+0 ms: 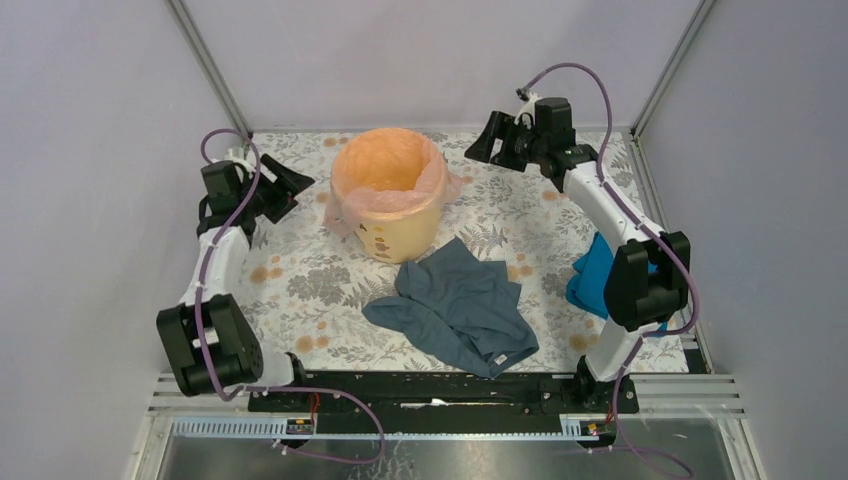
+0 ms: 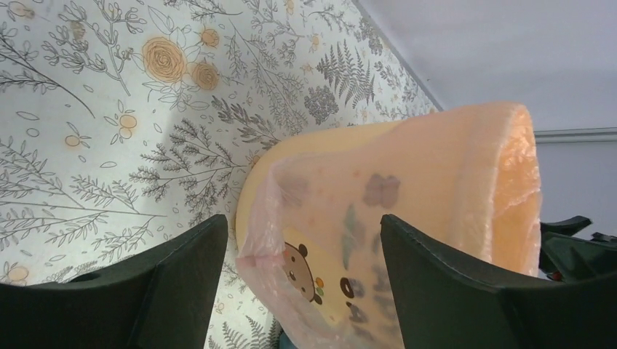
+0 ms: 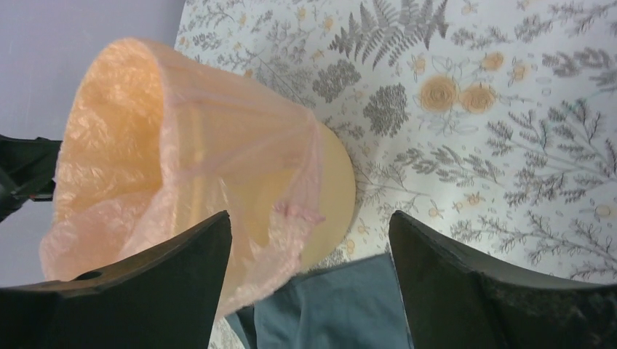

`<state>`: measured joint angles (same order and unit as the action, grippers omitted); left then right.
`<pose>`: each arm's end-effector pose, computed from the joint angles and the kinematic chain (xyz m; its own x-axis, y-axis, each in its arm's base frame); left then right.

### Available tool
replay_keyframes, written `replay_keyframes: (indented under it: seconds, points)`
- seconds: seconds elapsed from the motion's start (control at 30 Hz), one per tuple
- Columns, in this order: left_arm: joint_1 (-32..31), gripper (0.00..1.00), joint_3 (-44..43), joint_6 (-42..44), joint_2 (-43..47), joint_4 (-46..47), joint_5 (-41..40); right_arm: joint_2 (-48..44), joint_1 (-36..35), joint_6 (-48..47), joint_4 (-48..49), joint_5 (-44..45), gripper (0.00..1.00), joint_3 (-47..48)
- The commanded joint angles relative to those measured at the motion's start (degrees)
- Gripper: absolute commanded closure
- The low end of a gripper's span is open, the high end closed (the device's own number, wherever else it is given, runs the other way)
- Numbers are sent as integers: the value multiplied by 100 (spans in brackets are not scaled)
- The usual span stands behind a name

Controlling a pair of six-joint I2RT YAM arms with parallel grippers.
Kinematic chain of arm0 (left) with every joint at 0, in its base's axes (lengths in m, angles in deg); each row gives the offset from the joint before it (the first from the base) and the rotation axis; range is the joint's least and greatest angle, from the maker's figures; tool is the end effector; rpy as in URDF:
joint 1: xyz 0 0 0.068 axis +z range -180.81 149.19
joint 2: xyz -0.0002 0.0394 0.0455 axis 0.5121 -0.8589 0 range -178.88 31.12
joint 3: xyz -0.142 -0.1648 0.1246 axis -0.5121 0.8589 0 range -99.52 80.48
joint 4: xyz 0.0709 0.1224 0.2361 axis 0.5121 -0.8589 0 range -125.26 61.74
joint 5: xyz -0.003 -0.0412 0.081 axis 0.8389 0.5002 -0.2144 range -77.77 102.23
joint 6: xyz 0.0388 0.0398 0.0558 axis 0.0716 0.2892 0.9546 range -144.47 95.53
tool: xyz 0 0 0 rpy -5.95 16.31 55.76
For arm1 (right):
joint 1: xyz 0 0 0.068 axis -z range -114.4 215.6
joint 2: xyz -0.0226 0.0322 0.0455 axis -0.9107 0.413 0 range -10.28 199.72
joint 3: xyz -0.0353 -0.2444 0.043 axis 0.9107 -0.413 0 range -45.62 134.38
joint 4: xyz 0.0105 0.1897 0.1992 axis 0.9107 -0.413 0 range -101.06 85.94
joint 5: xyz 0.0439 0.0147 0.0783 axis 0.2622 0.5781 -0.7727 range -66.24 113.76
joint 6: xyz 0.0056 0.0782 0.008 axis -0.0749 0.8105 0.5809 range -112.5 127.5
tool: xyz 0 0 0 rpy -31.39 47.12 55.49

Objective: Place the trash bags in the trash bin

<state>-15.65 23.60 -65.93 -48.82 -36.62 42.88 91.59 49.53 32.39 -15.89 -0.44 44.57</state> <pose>0.3498 0.0592 0.2355 -0.5063 -0.7271 -0.4636 -0.1870 0.6174 -0.7641 0.4348 0.1541 0.3015 -0.6061 0.2248 -0.7630 -0.3954 0.7471 0.5343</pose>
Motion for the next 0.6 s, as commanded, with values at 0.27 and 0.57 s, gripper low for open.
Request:
replay_keyframes:
  seconds: [0.27,0.57]
  points:
    - [-6,15,1791,-735,496,1395,1176,224,2,1910,2564,-1875,21,-1509]
    - [-667,37,2029,-1363,-291,2611,935,734,-35,2287,3233,-1934,57,-1913]
